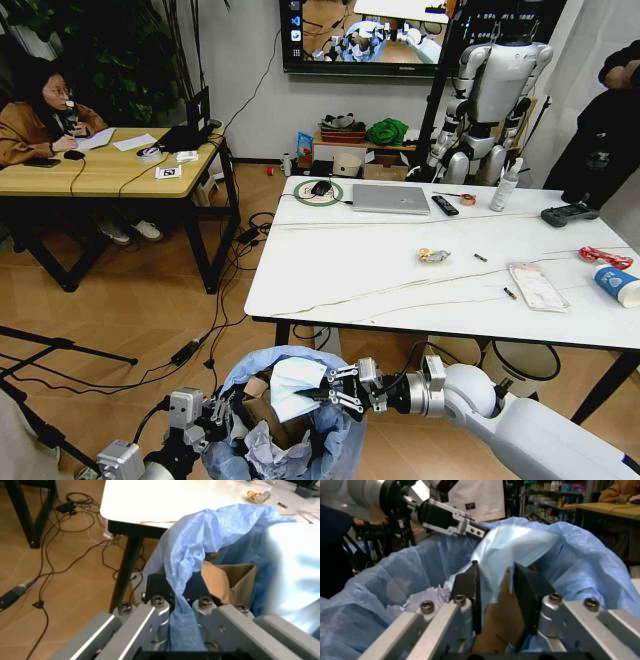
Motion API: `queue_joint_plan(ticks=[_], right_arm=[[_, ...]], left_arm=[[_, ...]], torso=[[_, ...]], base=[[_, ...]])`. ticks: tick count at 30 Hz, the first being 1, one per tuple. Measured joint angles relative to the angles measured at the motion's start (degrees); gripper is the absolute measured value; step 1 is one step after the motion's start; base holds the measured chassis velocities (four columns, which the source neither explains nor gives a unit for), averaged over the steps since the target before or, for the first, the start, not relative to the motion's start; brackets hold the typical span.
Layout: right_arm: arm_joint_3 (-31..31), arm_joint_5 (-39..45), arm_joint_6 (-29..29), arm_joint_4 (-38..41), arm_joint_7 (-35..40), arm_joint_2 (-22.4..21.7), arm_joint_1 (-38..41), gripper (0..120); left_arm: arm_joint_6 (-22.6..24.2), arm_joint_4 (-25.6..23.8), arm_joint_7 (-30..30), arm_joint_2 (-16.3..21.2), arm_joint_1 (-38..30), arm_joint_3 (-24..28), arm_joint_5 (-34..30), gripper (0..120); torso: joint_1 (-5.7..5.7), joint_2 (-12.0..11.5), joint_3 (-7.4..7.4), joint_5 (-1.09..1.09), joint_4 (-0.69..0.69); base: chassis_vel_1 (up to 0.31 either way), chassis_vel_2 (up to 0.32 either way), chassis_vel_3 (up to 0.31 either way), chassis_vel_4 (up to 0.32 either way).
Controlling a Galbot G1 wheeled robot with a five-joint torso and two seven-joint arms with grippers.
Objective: Pick up the trash bin and place the trash from the table into it.
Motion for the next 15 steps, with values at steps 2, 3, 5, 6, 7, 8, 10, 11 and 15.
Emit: queue_joint_plan(ticks=[2, 3, 5, 6, 7, 8, 10, 11, 15], right_arm=[[0.1, -0.05, -0.11, 0.0, 0.13, 0.02, -0.08, 32], [0.1, -0.05, -0.11, 0.0, 0.13, 0.02, -0.08, 32], [0.22, -0.06, -0.21, 0.17, 0.3, 0.04, -0.18, 43], [0.26, -0.05, -0.23, 0.35, 0.41, 0.05, -0.22, 48], [0.26, -0.05, -0.23, 0.36, 0.42, 0.05, -0.22, 48], [0.26, -0.05, -0.23, 0.39, 0.44, 0.05, -0.22, 50], [0.3, -0.05, -0.26, 0.83, 0.77, -0.02, -0.26, 61], [0.3, -0.04, -0.27, 1.04, 0.89, -0.1, -0.26, 64], [0.43, -0.04, -0.8, 2.57, 2.38, -0.71, -0.11, 83]], left_arm=[[0.0, -0.02, -0.01, -0.01, 0.16, 0.06, -0.07, 0], [0.0, -0.02, -0.01, -0.01, 0.16, 0.06, -0.07, 0], [0.0, -0.02, -0.03, -0.01, 0.28, 0.12, -0.09, 0], [0.0, -0.02, -0.05, -0.02, 0.26, 0.14, -0.11, 0], [0.0, -0.02, -0.05, -0.02, 0.25, 0.14, -0.11, 0], [0.01, -0.02, -0.06, -0.03, 0.21, 0.18, -0.13, 0], [0.03, -0.02, -0.08, -0.04, 0.19, 0.23, -0.18, 0], [0.04, -0.03, -0.08, -0.04, 0.18, 0.27, -0.21, 0], [0.04, -0.03, -0.09, 0.0, 0.36, 0.32, -0.27, 0]], torso=[[0.0, 0.0, 0.0, 0.0, 0.0], [0.0, 0.0, 0.0, 0.0, 0.0], [0.0, 0.0, 0.0, 0.0, 0.0], [0.0, 0.0, 0.0, 0.0, 0.0], [0.0, 0.0, 0.0, 0.0, 0.0], [0.0, 0.0, 0.0, 0.0, 0.0], [0.0, 0.0, 0.0, 0.0, 0.0], [0.0, 0.0, 0.0, 0.0, 0.0], [0.0, 0.0, 0.0, 0.0, 0.0]], base=[[0.0, 0.0, 0.0, 0.0], [0.0, 0.0, 0.0, 0.0], [0.0, 0.0, 0.0, 0.0], [0.0, 0.0, 0.0, 0.0], [0.0, 0.0, 0.0, 0.0], [0.0, 0.0, 0.0, 0.0], [0.0, 0.0, 0.0, 0.0], [0.0, 0.0, 0.0, 0.0], [0.0, 0.0, 0.0, 0.0]])
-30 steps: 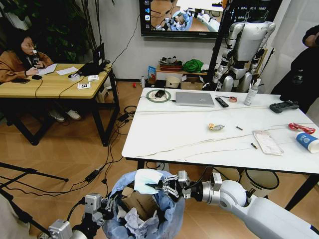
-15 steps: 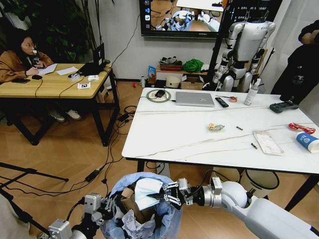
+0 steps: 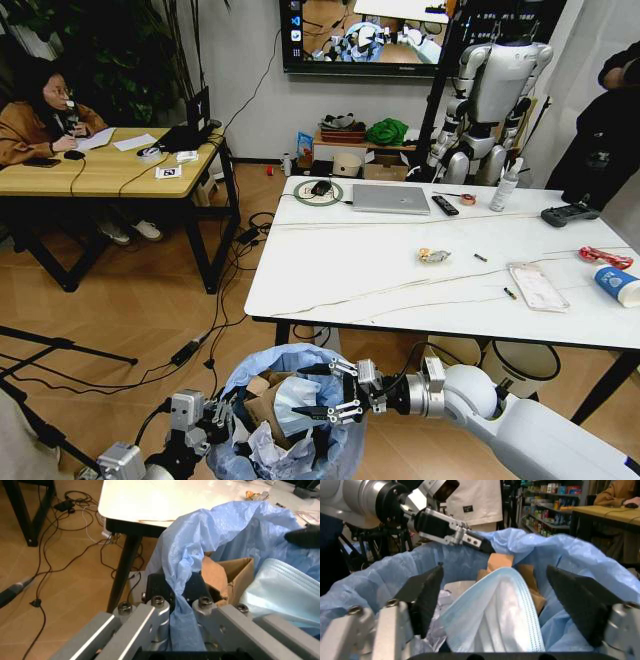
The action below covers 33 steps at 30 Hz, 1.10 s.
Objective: Pick up the trash bin and place the trash from the table into it.
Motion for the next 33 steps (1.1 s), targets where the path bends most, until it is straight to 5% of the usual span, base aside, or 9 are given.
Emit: queue_joint_plan(ticks=[6, 15, 33], right_arm=[[-0.01, 0.26, -0.55, 1.94, 1.69, -0.97, 0.52, 99], [1.38, 1.61, -0.52, 4.66, 2.46, -2.34, -0.64, 100], [16.02, 7.28, -0.73, 11.96, 7.71, -1.81, -5.91, 100]], left_arm=[[0.0, 0.12, 0.0, 0.0, 0.34, 0.17, 0.16, 0], [0.0, 0.37, 0.0, 0.01, 0.36, 0.16, 0.42, 0], [-0.11, 0.59, 0.11, 0.23, 0.52, 0.05, 0.59, 0]], torso=[[0.0, 0.0, 0.0, 0.0, 0.0], [0.0, 0.0, 0.0, 0.0, 0.0], [-0.01, 0.0, 0.0, 0.0, 0.0]], base=[[0.0, 0.0, 0.0, 0.0], [0.0, 0.0, 0.0, 0.0], [0.0, 0.0, 0.0, 0.0]])
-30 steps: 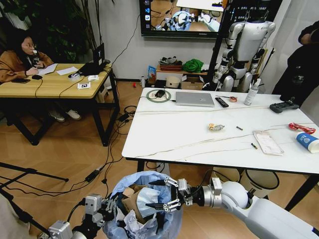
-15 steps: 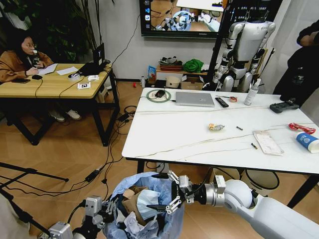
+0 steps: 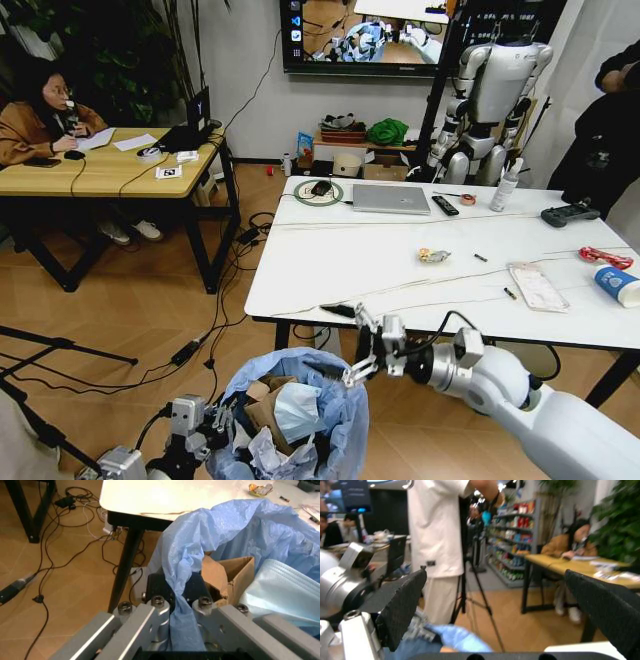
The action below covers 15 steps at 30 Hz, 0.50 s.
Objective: Pick up the trash bin and place the trash from the table into it.
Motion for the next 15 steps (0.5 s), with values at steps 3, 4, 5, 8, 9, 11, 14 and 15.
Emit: queue_joint_plan(ticks=[3, 4, 5, 8, 9, 11, 14, 15], right_arm=[[3.82, 1.76, -0.42, 1.68, 1.87, 0.01, -0.34, 100], [4.83, 2.31, -0.64, 2.02, 2.38, 0.12, -0.45, 100], [6.15, 3.0, -0.92, 2.38, 3.08, 0.35, -0.59, 100], [9.62, 4.62, -1.6, 2.97, 5.39, 1.03, -1.04, 100], [11.02, 5.06, -1.86, 3.15, 6.79, 1.2, -1.25, 100], [13.81, 5.48, -2.38, 3.54, 10.63, 1.53, -1.86, 100], [16.97, 5.48, -4.02, 3.88, 15.83, 1.91, -2.86, 100], [17.71, 5.48, -4.6, 3.91, 17.09, 2.03, -3.12, 100]], left_arm=[[-0.01, -0.05, 0.02, 0.11, -0.16, -0.01, -0.02, 0], [-0.01, -0.04, 0.02, 0.13, -0.22, -0.01, -0.03, 0], [-0.01, -0.02, 0.02, 0.15, -0.3, -0.01, -0.03, 0], [-0.02, 0.03, 0.04, 0.14, -0.47, -0.02, -0.05, 0], [-0.03, 0.03, 0.04, 0.13, -0.52, -0.02, -0.07, 0], [-0.05, 0.02, 0.05, 0.03, -0.63, 0.05, -0.11, 0], [-0.05, -0.02, 0.06, -0.01, -0.77, 0.17, -0.17, 0], [-0.06, -0.05, 0.06, -0.02, -0.82, 0.19, -0.2, 0]], torso=[[0.0, 0.0, 0.0, 0.0, 0.0], [0.0, 0.0, 0.0, 0.0, 0.0], [0.0, 0.0, 0.0, 0.0, 0.0], [0.0, 0.0, 0.0, 0.01, 0.0], [0.0, 0.0, 0.0, 0.0, 0.0], [0.0, 0.0, 0.0, 0.0, 0.0], [0.0, 0.0, 0.0, 0.0, 0.0], [0.0, 0.0, 0.0, 0.0, 0.0]], base=[[0.0, 0.0, 0.0, 0.0], [0.0, 0.0, 0.0, 0.0], [0.0, 0.0, 0.0, 0.0], [0.0, 0.0, 0.0, 0.0], [0.0, 0.0, 0.0, 0.0], [0.0, 0.0, 0.0, 0.0], [0.0, 0.0, 0.0, 0.0], [0.0, 0.0, 0.0, 0.0]])
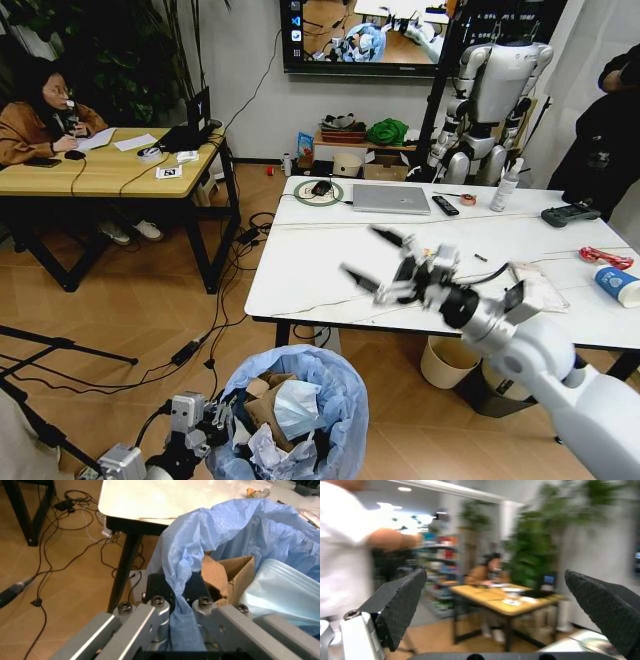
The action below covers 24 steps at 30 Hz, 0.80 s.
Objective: Pick up the trash bin and place the trash from the table into it.
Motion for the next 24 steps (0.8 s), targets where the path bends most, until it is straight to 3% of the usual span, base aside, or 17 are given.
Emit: queue_joint_plan(ticks=[7, 14, 24], right_arm=[[1.82, -0.78, -6.63, -0.92, 13.95, 2.16, -0.17, 100], [-1.37, -3.92, -11.74, -7.2, 25.62, 5.66, 4.58, 100], [-5.02, -6.26, -17.18, -15.28, 31.04, 8.75, 9.96, 100]], left_arm=[[-0.01, -0.05, 0.03, -0.05, -0.27, 0.18, -0.08, 0], [-0.02, -0.12, 0.04, -0.19, -0.48, 0.14, -0.09, 0], [-0.02, -0.45, 0.05, -0.35, -0.37, -0.27, -0.08, 0]], torso=[[0.0, 0.0, 0.0, 0.01, 0.0], [0.01, 0.0, 0.0, 0.0, 0.01], [0.01, 0.0, 0.0, 0.0, 0.0]], base=[[0.0, 0.0, 0.0, 0.0], [0.0, 0.0, 0.0, 0.0], [0.0, 0.0, 0.0, 0.0]])
